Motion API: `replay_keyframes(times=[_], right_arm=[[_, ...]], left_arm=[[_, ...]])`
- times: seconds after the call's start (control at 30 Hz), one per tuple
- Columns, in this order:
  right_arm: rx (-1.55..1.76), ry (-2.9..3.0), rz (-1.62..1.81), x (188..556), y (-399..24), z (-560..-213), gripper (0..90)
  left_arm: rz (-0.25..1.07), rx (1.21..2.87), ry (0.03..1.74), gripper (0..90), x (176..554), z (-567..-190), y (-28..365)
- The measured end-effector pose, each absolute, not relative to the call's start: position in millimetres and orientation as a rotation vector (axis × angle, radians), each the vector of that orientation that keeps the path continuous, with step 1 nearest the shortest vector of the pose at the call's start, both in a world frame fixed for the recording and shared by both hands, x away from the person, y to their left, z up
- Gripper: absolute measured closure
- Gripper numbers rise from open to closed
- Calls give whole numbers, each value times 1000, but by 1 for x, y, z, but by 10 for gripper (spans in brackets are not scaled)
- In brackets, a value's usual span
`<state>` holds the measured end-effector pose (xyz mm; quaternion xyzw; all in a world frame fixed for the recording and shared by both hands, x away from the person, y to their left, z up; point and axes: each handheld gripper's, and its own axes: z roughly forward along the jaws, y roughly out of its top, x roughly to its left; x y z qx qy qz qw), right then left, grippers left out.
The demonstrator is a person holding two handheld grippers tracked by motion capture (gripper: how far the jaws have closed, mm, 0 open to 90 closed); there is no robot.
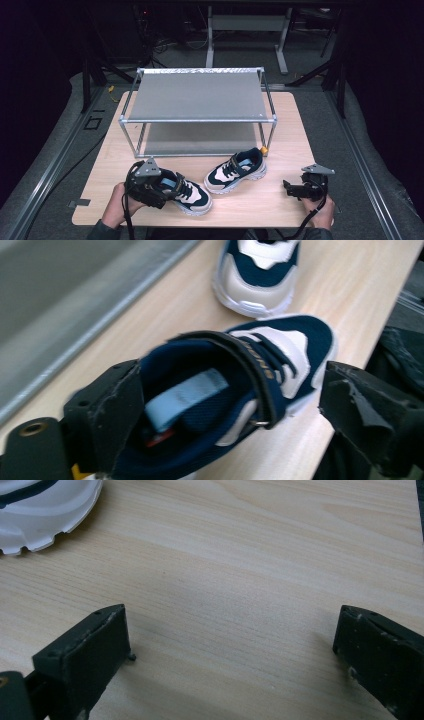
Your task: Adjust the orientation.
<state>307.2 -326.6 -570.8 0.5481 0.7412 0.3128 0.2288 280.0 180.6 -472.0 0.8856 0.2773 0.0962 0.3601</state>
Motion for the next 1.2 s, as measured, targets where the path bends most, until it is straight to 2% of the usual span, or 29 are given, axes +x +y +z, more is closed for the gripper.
replay_keyframes(times=[0.07, 0.13, 0.17, 0.23, 0.3, 0.63, 0.83, 1.2], right_arm=[[1509, 2040, 861, 307, -327, -571, 11], [1509, 2040, 861, 307, -327, -571, 12], [1510, 2040, 861, 307, -327, -571, 12], [1509, 2040, 861, 307, -327, -571, 12], [1510, 2040, 862, 307, -327, -571, 13], [1510, 2039, 862, 307, -327, -571, 15], [1512, 2037, 861, 307, -327, -571, 17], [1516, 2032, 860, 307, -327, -571, 19]], left_arm=[[230, 2298, 709, 149, 278, -476, 178], [220, 2321, 702, 234, 277, -480, 175], [221, 2326, 707, 234, 277, -482, 174], [238, 2359, 709, 370, 277, -488, 172], [223, 2395, 686, 455, 279, -495, 170], [171, 2425, 571, 568, 285, -498, 176], [182, 2447, 495, 633, 284, -498, 180], [208, 2446, 413, 659, 275, -498, 194]])
